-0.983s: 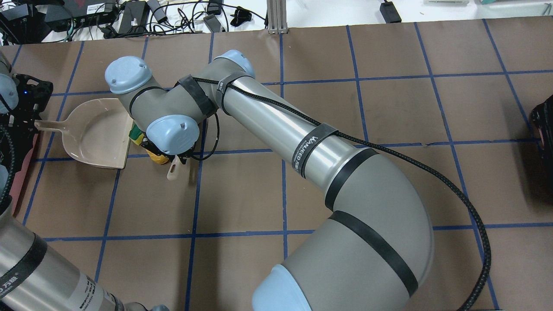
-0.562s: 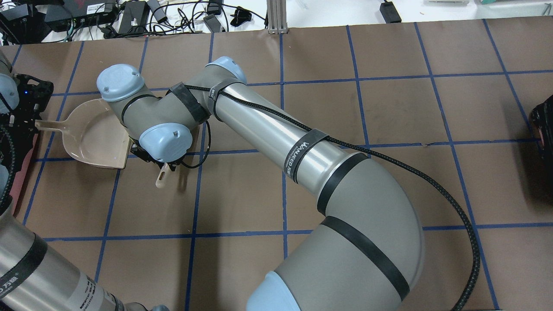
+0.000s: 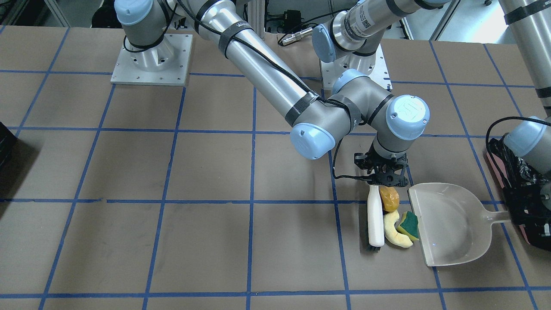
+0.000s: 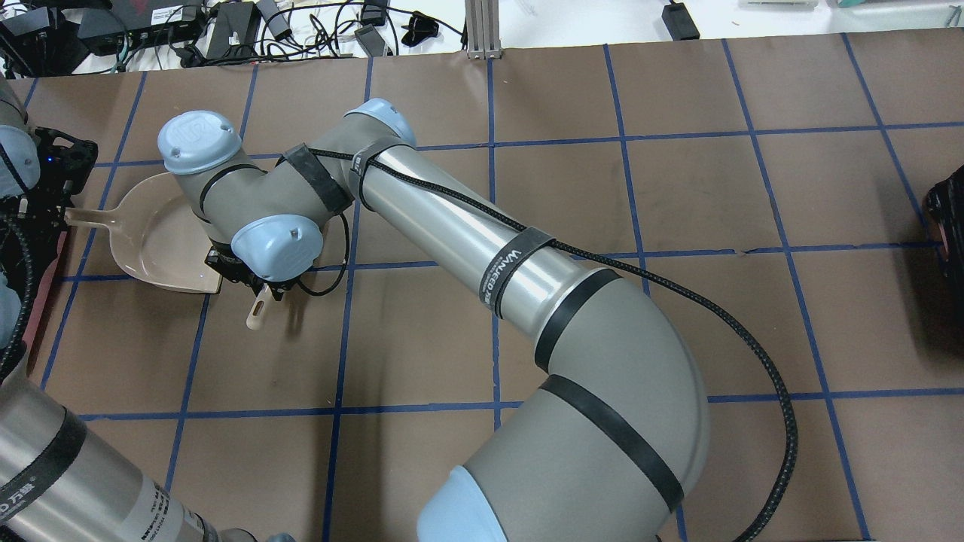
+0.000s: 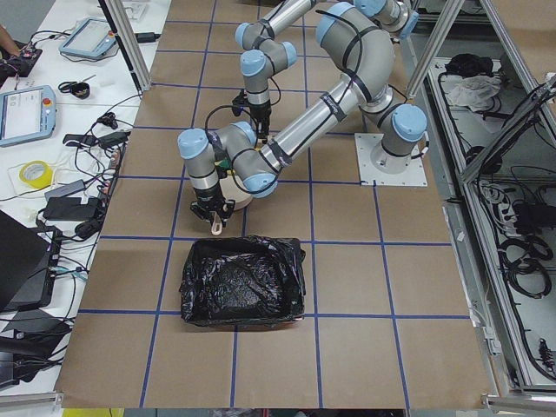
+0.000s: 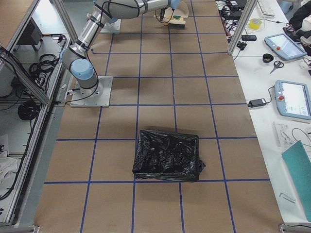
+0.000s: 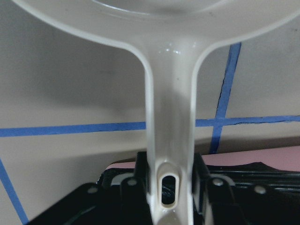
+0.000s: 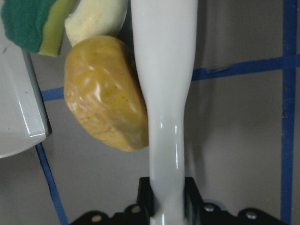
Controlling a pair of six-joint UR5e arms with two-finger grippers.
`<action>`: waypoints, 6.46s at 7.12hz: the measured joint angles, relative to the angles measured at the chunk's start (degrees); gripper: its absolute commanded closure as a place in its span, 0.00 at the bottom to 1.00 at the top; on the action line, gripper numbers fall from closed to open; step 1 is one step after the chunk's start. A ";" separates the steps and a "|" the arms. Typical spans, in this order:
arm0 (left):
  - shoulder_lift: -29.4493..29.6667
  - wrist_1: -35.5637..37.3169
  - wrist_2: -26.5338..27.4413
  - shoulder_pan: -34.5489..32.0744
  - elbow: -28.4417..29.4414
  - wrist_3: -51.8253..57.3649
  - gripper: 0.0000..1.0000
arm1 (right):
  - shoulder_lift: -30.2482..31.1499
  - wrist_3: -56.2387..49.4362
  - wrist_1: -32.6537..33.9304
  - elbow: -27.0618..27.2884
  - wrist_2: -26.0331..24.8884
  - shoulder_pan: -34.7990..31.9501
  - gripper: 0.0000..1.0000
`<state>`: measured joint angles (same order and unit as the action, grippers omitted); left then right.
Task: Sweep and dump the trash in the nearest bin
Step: 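Sweep the sponge, peel and potato into the dustpan with the right gripper's brush, then keep brushing the remaining trash into the dustpan with the right gripper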
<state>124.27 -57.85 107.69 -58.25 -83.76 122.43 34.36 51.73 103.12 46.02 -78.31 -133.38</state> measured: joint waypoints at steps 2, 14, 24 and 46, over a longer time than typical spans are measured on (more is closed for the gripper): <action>0.00 0.01 0.06 -0.04 0.00 0.00 1.00 | -0.49 0.99 1.29 -0.50 2.15 -0.09 1.00; 0.44 0.63 0.07 -0.03 0.00 -0.09 1.00 | -6.58 4.72 16.94 -8.21 14.15 -1.74 1.00; 0.80 1.51 0.34 -0.11 -0.03 0.00 1.00 | 9.11 9.73 3.89 9.35 5.88 -2.32 1.00; 0.88 1.57 0.33 -0.06 0.00 -0.09 1.00 | -7.11 30.00 24.39 -7.44 6.91 -8.15 1.00</action>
<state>125.16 -56.28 108.02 -58.31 -83.76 122.34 27.25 81.73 127.51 38.58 -71.40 -141.53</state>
